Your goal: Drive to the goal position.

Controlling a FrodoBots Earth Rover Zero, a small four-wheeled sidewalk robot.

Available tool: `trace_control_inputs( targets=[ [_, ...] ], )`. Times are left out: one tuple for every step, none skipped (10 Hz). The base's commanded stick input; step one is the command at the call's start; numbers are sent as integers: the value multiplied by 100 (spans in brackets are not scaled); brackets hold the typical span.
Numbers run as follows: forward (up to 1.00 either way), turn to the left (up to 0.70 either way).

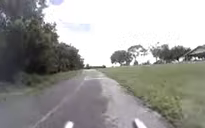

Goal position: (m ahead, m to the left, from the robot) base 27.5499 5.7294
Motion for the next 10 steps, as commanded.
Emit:
trace_control_inputs(
  targets=[
    [70,0],
    [70,0],
    [70,0],
    [70,0],
    [70,0],
    [70,0],
    [70,0],
    [70,0],
    [70,0],
    [70,0]
  ],
)
